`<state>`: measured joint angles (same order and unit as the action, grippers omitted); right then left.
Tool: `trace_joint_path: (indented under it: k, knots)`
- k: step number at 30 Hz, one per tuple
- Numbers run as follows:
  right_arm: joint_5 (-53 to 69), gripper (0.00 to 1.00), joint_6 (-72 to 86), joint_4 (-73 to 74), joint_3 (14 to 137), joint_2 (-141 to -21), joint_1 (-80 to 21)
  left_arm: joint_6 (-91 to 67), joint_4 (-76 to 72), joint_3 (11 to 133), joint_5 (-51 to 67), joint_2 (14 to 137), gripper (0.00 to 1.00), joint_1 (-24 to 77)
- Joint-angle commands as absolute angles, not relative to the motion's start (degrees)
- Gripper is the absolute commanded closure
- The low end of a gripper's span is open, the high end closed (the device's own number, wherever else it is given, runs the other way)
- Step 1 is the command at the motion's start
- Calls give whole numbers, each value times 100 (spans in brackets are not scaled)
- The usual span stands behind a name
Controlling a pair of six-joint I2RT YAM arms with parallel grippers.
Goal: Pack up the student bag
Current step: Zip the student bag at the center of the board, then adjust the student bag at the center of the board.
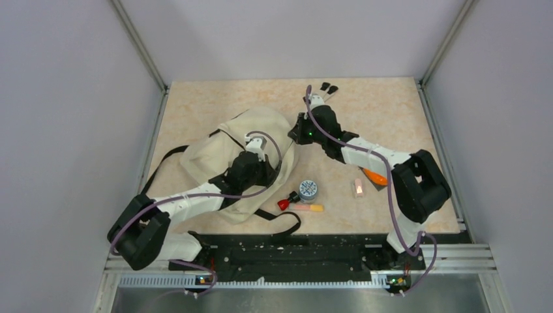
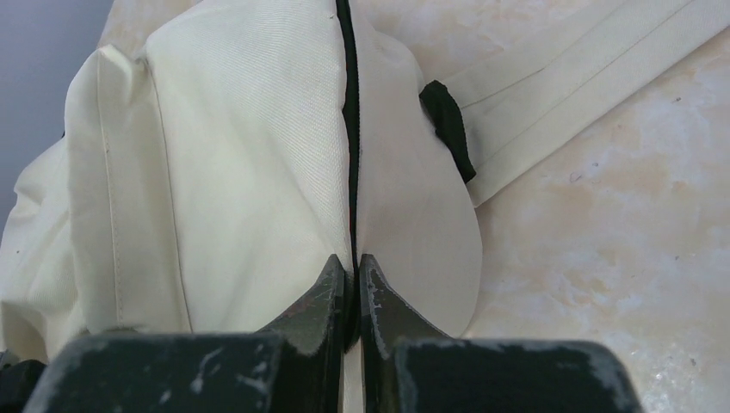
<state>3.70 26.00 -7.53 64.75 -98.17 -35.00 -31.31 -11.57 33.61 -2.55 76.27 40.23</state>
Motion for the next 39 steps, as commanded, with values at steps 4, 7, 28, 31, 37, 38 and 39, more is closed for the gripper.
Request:
trace_joint_path:
  k: [4,7,28,31,37,38,39]
  knots:
    - [18,100,2525,-1292,7024,-9829,-3240,-3407,-564,2943,-327,6839,100,4029]
    - [18,100,2530,-1299,7070,-9855,-3224,-3442,-345,2784,-485,6564,100,4027]
    - [218,100,1796,-1298,7990,-10360,-2662,-2721,2636,5022,-949,6053,30,3722]
    - [339,100,1697,-1309,8254,-10604,-2437,-2607,3055,5347,-679,6089,28,3323]
    - [592,92,1300,-867,9169,-11164,-2201,-2147,3326,5624,-432,6223,24,2679]
    - [645,79,1225,-674,9345,-11203,-2194,-2065,3341,5660,-389,6288,23,2610]
    - [692,63,1157,-502,9447,-11202,-2189,-1974,3366,5696,-372,6376,23,2561]
